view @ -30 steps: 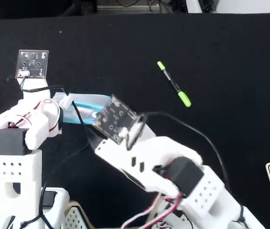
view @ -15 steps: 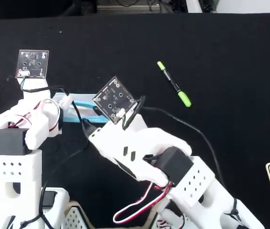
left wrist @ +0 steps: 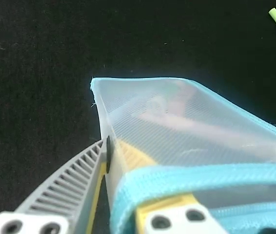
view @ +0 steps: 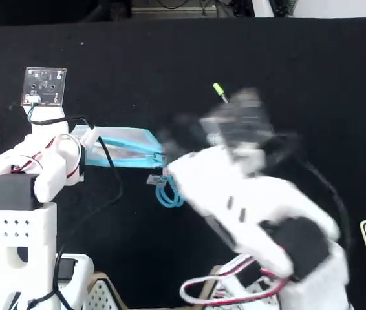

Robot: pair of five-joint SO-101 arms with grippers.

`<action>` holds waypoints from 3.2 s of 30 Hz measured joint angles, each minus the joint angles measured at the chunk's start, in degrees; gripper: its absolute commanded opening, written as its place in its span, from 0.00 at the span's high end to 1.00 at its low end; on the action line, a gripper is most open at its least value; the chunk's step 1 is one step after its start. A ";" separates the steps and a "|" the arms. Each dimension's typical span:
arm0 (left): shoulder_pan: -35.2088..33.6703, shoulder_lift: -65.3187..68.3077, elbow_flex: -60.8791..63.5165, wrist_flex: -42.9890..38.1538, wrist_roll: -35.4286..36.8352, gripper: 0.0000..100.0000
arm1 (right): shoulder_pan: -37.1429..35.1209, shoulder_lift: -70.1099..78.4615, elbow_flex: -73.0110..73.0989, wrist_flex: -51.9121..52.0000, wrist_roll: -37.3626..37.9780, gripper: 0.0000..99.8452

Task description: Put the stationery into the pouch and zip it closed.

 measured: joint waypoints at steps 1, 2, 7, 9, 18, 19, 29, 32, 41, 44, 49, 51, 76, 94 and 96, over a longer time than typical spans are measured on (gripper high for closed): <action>0.00 0.00 0.00 0.00 0.00 0.97 | 3.52 0.00 -0.18 0.35 0.00 0.87; 0.00 0.00 0.00 0.00 0.00 0.97 | 6.86 0.35 -0.09 0.79 0.00 0.87; 0.00 0.00 0.00 0.00 0.00 0.97 | 21.71 10.20 2.29 1.14 0.00 0.87; 0.00 0.00 0.00 0.00 0.00 0.97 | 25.67 15.82 2.73 0.70 0.00 0.87; 0.00 0.00 0.00 0.00 0.00 0.97 | 32.35 49.23 -0.09 -10.46 12.22 0.87; 0.00 0.00 0.00 0.00 0.00 0.97 | 32.35 52.92 -1.93 -10.55 13.63 0.87; 0.00 0.00 0.00 0.00 0.00 0.97 | 32.35 82.46 -27.78 -6.24 22.59 0.87; 0.00 0.00 0.00 0.00 0.00 0.97 | 32.44 89.32 -36.48 -5.80 22.86 0.87; 0.00 0.00 0.00 0.00 0.00 0.97 | 29.54 106.55 -59.08 -5.71 22.86 0.87; 0.00 0.00 0.00 0.00 0.00 0.97 | 27.43 110.24 -63.74 -5.71 22.86 0.87; 0.00 0.00 0.00 0.00 0.00 0.97 | 25.85 116.13 -70.51 -5.71 22.95 0.87; 0.00 0.00 0.00 0.00 0.00 0.97 | 26.29 118.68 -73.49 -5.98 22.95 0.87; 0.00 0.00 0.00 0.00 0.00 0.97 | 31.38 135.12 -112.53 21.10 24.70 0.99; 0.00 -0.09 0.79 0.00 0.00 0.97 | 32.97 116.48 -86.86 29.63 10.29 0.99; 0.00 -0.09 0.88 0.00 0.00 0.97 | 32.97 112.18 -78.86 29.63 10.90 0.99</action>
